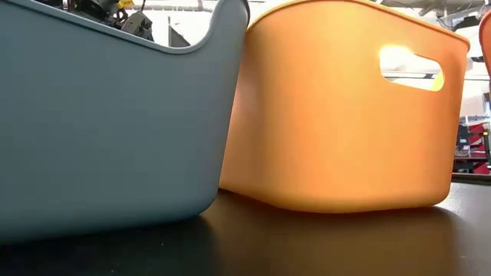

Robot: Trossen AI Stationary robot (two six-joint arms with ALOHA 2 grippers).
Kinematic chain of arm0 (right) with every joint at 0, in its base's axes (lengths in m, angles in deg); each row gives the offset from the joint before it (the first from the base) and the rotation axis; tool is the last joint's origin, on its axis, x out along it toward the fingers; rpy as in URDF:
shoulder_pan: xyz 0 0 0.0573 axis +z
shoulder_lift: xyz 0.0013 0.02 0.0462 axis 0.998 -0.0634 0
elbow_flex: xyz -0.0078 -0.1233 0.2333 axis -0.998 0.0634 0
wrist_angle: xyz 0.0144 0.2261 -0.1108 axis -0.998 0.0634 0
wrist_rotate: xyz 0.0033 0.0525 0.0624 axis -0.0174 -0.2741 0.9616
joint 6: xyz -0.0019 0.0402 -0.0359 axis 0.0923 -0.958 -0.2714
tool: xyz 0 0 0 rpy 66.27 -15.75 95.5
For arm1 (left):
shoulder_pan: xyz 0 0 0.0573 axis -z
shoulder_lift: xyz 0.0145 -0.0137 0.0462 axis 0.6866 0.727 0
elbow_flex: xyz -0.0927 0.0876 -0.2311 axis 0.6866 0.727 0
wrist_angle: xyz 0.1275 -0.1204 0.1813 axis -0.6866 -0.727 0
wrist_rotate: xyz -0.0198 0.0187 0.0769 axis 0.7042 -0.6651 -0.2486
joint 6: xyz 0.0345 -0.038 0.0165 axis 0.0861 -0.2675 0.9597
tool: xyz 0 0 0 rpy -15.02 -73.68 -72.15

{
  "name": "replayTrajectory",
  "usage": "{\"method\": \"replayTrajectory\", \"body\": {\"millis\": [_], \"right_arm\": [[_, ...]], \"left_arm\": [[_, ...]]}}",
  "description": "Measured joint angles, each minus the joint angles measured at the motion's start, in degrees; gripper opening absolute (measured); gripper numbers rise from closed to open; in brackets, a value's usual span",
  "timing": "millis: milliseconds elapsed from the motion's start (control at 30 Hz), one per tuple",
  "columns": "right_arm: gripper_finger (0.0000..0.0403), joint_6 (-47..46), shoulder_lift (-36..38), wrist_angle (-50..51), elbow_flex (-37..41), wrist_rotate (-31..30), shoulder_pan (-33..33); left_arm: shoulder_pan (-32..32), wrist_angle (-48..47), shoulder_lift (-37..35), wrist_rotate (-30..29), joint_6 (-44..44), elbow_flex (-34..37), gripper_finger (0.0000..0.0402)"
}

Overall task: Sort candy
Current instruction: Put the orange chocolate into the orange bin, then put the yellow candy into the yellow bin

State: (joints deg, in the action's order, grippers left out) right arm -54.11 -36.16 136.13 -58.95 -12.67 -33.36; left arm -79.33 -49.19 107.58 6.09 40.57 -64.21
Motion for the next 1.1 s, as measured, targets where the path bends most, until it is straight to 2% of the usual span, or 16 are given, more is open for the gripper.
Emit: {"method": "replayTrajectory", "body": {"millis": [200, 367, 467, 600, 733, 933, 1000, 1100], "right_arm": [[0.0134, 1.6, -0.5, -2.8, 0.0, 0.3, -2.8], [0.0231, 8.0, -0.5, -3.0, 0.0, 0.3, -5.5], [0.0265, 13.2, -0.4, -2.9, 0.0, 0.0, -7.4], [0.0275, 21.8, -0.3, -1.2, -1.9, -4.2, -10.9], [0.0275, 33.5, -0.3, 0.8, -5.8, -13.3, -15.6], [0.0275, 53.6, -0.3, 3.2, -12.0, -28.6, -26.1], [0.0276, 60.1, -0.3, 2.5, -13.6, -31.8, -30.3], [0.0276, 67.0, -0.3, 0.5, -15.3, -33.0, -37.1]], "left_arm": [[0.0, 0.3, 0.0, -0.1, -0.2, 0.0, 0.0263], [0.0, 0.3, 0.0, -0.3, -0.1, 0.0, 0.0263], [0.0, 0.2, 0.0, -0.3, 0.0, 0.0, 0.0263], [0.0, 0.0, 0.0, -0.3, 0.0, 0.0, 0.0263], [0.0, -0.4, 0.0, -0.3, 0.0, 0.0, 0.0263], [0.0, -0.4, 0.0, -0.3, 0.0, 0.0, 0.0263], [0.0, -0.4, 0.0, -0.3, 0.0, 0.0, 0.0263], [0.0, -0.9, 0.0, -0.3, 0.0, 0.0, 0.0263]]}}
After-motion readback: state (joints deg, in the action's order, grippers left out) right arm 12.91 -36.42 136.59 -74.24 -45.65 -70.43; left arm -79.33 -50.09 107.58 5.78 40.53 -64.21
